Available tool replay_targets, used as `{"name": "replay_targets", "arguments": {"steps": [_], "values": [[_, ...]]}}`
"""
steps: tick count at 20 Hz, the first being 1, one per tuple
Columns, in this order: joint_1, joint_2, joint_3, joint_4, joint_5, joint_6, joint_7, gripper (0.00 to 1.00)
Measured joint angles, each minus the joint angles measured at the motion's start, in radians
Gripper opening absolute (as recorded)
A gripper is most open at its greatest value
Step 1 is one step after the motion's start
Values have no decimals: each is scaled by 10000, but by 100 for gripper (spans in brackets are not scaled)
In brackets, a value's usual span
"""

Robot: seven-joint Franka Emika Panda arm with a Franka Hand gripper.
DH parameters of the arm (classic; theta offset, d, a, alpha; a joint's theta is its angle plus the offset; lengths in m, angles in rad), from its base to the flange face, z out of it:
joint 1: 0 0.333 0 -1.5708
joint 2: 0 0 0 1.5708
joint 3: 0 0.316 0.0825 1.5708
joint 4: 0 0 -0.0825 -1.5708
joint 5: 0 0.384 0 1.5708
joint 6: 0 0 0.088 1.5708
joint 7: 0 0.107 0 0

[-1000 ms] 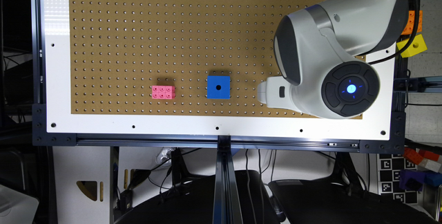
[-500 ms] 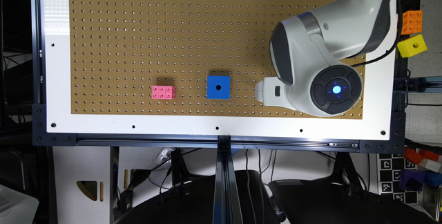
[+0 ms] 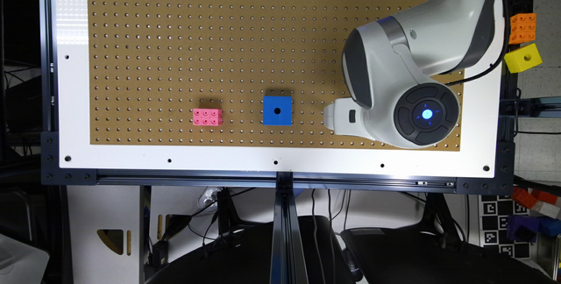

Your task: Pick up green block.

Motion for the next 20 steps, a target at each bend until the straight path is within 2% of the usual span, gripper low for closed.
{"name": "replay_targets", "arguments": {"steps": [2, 3, 9, 17, 20], "values": [[0, 140, -5, 31, -73, 122, 44, 100], [2, 159, -3, 48, -88, 134, 76, 0], [-5, 159, 4, 48, -88, 134, 76, 0], [-1, 142, -55, 46, -89, 84, 83, 0], [-2, -50, -63, 46, -89, -55, 90, 0]]}}
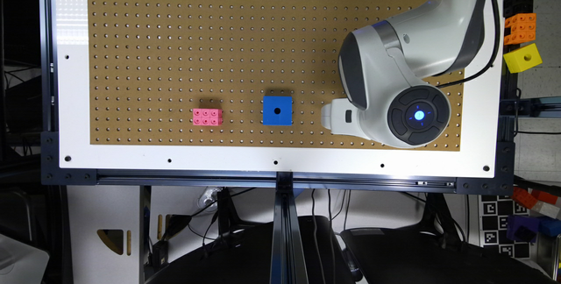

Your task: Pick up green block.

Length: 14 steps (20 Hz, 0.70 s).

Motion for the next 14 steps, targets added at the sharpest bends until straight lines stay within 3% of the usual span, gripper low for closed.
{"name": "replay_targets", "arguments": {"steps": [6, 14], "values": [[5, -525, 7, -1, 0, -543, 32, 0], [3, -1485, 105, -3, 7, -1494, 130, 0]]}}
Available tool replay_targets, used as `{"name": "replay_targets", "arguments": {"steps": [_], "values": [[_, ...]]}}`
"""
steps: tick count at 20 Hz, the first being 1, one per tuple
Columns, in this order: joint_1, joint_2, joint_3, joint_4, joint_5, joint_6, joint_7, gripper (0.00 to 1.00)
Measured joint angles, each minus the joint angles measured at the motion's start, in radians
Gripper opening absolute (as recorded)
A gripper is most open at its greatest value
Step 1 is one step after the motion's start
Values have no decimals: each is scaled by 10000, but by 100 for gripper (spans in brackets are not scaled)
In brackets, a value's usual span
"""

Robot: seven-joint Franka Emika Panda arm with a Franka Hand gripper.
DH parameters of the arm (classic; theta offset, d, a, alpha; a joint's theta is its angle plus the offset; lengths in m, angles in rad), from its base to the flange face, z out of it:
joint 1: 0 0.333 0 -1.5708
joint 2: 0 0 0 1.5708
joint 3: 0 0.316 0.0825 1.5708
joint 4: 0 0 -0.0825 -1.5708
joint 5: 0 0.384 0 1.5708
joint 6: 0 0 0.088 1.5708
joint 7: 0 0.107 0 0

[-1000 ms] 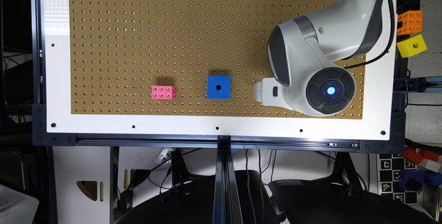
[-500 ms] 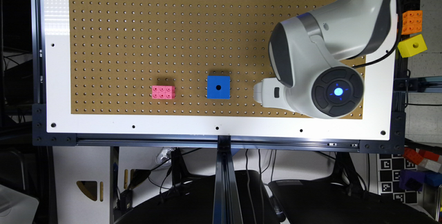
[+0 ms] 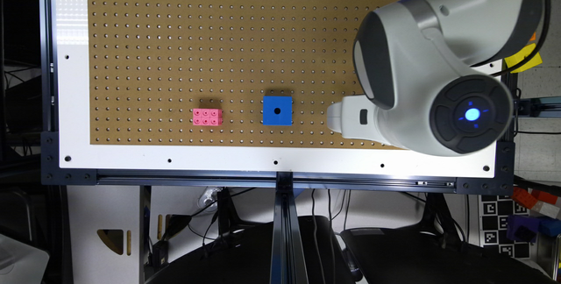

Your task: Pick up green block.

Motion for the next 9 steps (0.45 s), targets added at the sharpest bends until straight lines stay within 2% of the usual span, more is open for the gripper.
{"name": "replay_targets", "arguments": {"steps": [3, 9], "values": [[0, -163, 11, -1, 1, -169, 18, 0], [0, -163, 12, -7, 1, -170, 26, 0]]}}
